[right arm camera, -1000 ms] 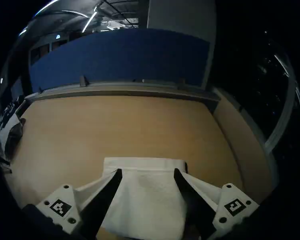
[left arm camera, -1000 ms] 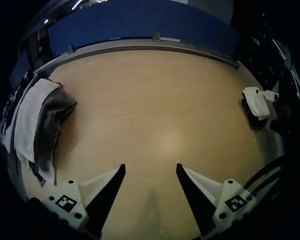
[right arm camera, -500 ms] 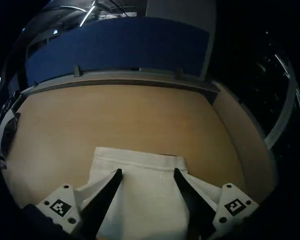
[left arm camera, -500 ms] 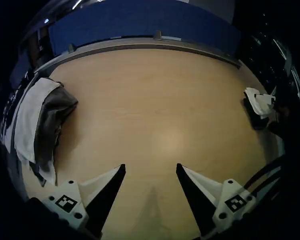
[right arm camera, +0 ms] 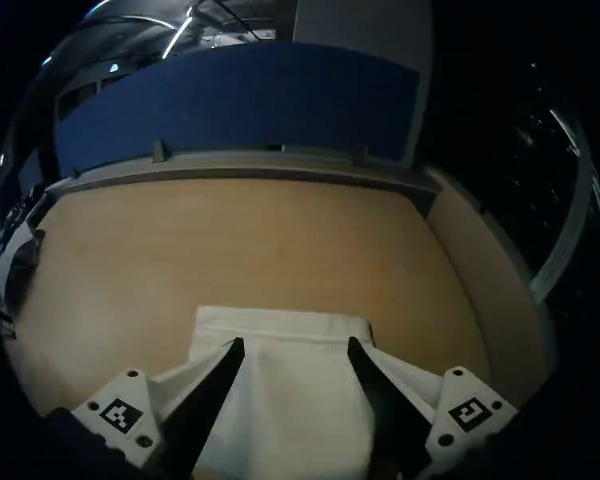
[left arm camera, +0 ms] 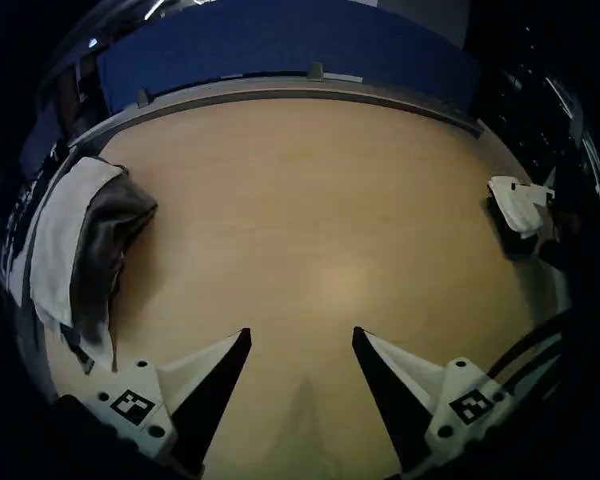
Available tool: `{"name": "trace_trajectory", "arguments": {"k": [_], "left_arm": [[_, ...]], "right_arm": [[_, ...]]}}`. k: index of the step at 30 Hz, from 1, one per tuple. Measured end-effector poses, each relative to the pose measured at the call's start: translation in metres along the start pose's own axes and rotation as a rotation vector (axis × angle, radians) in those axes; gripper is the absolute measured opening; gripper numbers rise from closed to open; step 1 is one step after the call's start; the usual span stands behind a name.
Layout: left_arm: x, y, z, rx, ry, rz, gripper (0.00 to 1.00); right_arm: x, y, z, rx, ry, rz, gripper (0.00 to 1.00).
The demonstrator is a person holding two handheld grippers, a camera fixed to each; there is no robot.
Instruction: Fold towel
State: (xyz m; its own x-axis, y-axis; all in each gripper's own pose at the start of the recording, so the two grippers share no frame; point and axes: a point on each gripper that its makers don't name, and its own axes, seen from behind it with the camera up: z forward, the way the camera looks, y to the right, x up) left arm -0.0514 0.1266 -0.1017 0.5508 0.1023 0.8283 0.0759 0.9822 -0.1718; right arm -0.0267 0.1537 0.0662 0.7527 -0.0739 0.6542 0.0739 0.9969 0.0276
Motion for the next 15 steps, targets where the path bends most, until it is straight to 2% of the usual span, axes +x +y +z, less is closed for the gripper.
{"name": "trace_trajectory", "arguments": {"k": [8, 15], "left_arm": [[0.004, 0.004, -0.001, -0.010, 0.012, 0.001, 0.94], [0.002, 0.005, -0.004, -0.013, 0.016, 0.004, 0.94]], "right_arm": [[0.007, -0.008, -0.022, 0.005, 0.028, -0.017, 1.00], [-0.010, -0.013, -0.045, -0.009, 0.037, 0.005, 1.00]]}}
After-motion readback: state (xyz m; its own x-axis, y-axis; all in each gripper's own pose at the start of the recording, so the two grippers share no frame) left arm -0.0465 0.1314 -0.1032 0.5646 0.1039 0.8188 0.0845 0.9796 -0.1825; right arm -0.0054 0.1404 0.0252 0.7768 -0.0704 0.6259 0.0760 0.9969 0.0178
